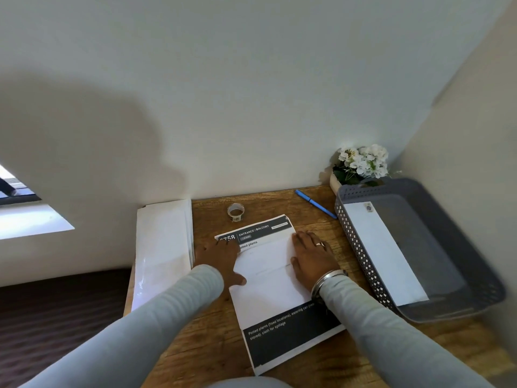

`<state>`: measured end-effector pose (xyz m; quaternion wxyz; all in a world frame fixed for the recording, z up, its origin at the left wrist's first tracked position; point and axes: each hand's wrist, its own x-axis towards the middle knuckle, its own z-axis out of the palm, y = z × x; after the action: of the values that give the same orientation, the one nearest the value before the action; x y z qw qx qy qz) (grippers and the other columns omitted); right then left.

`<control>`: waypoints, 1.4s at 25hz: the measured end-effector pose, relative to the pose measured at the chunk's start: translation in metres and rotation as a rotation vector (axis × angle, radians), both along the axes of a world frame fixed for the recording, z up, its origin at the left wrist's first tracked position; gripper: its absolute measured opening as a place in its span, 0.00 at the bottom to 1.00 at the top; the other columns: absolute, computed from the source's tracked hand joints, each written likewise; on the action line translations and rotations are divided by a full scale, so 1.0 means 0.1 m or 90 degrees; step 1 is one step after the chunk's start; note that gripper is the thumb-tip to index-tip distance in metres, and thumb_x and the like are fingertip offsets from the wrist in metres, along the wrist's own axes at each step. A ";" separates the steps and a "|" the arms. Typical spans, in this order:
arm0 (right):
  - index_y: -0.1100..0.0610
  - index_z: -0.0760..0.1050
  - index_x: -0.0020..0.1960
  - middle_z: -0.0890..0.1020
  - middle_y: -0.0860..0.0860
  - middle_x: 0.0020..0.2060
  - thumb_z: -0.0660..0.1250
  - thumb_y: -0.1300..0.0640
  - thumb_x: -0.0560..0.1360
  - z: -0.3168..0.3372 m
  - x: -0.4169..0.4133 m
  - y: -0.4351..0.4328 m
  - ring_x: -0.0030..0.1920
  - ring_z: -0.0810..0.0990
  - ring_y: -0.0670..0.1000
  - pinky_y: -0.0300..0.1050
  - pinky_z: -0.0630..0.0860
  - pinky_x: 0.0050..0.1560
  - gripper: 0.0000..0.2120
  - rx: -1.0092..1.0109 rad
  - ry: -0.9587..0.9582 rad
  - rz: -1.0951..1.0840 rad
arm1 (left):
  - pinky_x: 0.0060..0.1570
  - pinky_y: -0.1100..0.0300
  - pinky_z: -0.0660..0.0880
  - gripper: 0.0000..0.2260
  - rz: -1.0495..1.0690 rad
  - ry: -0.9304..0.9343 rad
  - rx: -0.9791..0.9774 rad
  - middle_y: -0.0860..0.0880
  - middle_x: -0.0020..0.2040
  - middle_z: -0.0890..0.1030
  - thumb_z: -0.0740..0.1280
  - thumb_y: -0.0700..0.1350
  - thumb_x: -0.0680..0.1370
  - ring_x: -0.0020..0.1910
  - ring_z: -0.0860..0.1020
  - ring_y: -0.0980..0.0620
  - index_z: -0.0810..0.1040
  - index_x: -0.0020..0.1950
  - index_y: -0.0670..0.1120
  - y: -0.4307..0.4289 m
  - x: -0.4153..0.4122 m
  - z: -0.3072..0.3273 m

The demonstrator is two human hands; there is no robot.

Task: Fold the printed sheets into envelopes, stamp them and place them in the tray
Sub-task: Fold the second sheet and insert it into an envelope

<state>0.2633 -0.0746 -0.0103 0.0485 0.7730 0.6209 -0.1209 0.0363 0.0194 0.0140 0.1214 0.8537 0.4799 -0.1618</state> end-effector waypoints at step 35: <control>0.51 0.73 0.66 0.73 0.51 0.65 0.61 0.43 0.77 0.12 -0.11 -0.04 0.66 0.71 0.55 0.53 0.68 0.67 0.21 0.080 0.043 0.097 | 0.75 0.50 0.60 0.28 -0.103 -0.175 0.021 0.53 0.76 0.64 0.62 0.61 0.80 0.76 0.60 0.49 0.63 0.77 0.53 -0.22 -0.18 -0.20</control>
<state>0.2522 -0.0788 0.0012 -0.0120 0.7204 0.6857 -0.1039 0.0180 -0.0022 -0.0058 0.1585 0.9055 0.3910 -0.0445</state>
